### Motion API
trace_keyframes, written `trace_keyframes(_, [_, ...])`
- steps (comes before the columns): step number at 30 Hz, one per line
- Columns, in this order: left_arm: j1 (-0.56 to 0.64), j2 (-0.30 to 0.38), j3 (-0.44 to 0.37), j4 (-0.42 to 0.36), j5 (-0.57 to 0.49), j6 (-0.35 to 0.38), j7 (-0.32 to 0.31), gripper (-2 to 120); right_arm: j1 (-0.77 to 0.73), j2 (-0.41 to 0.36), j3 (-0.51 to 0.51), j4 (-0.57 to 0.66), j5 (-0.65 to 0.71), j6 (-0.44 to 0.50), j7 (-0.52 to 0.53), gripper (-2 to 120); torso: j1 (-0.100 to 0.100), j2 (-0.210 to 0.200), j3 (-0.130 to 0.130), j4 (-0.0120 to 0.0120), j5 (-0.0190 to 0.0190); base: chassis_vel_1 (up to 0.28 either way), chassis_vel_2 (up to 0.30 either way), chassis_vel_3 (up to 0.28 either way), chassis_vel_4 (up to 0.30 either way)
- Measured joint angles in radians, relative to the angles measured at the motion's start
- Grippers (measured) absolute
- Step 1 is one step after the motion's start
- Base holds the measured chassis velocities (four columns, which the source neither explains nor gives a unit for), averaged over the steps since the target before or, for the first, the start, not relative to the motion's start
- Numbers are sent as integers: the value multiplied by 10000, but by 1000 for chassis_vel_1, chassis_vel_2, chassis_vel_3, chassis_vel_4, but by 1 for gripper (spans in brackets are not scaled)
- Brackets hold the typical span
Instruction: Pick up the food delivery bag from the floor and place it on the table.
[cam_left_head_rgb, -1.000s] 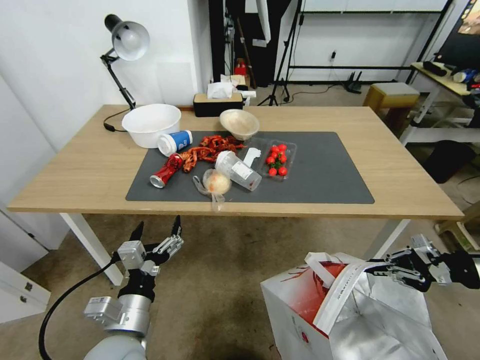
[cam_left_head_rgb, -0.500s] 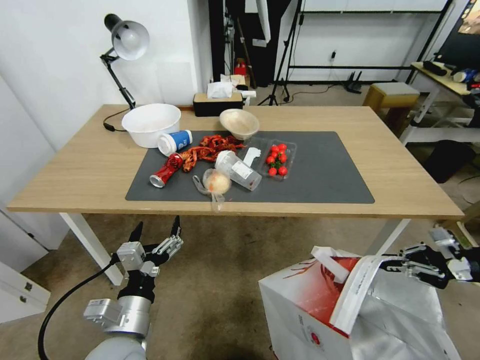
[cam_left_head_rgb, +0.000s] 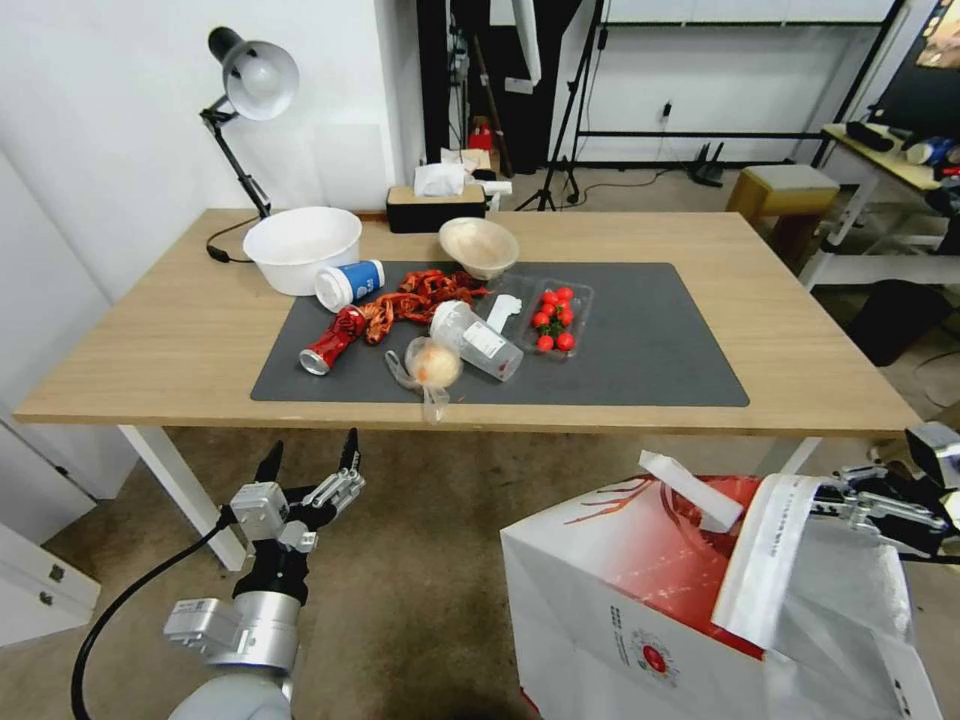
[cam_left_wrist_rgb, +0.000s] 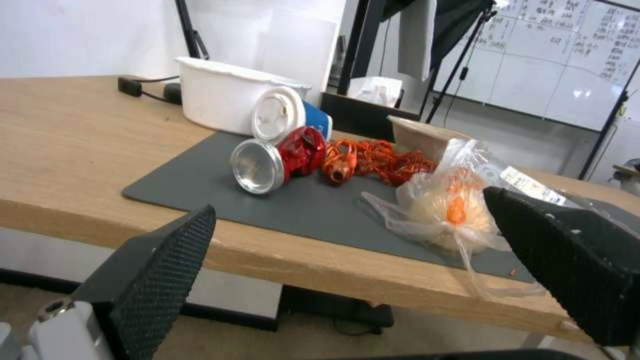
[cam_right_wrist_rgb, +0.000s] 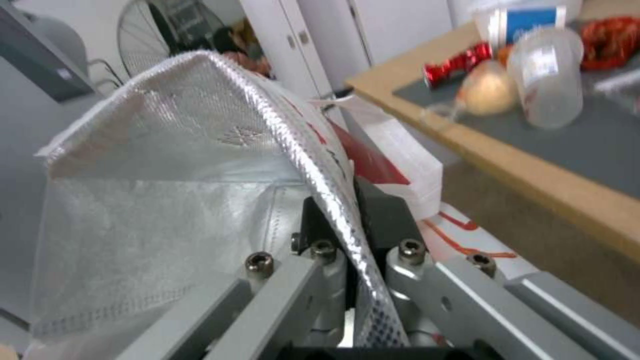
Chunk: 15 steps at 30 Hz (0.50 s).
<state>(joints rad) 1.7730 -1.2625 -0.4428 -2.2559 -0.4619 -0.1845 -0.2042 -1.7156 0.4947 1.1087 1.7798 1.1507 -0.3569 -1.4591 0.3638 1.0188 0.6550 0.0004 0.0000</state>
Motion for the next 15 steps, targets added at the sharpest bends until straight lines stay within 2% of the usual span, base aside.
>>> trace_keyframes(11, [105,-76,-89,-40,105,-71,-35,100,103,-20,826,305,1952,-271,412,0,-2,-5,-3,0,0,0,0,0,0])
trace_keyframes(14, [108,-92,-103,-40,108,-77,-41,100,207,-16,1096,547,2893,-220,1339,0,-3,-7,-3,0,-1,0,0,0,0])
trace_keyframes(15, [108,-92,-103,-40,108,-77,-41,100,207,-16,1096,547,2893,-220,1339,0,-3,-7,-3,0,-1,0,0,0,0])
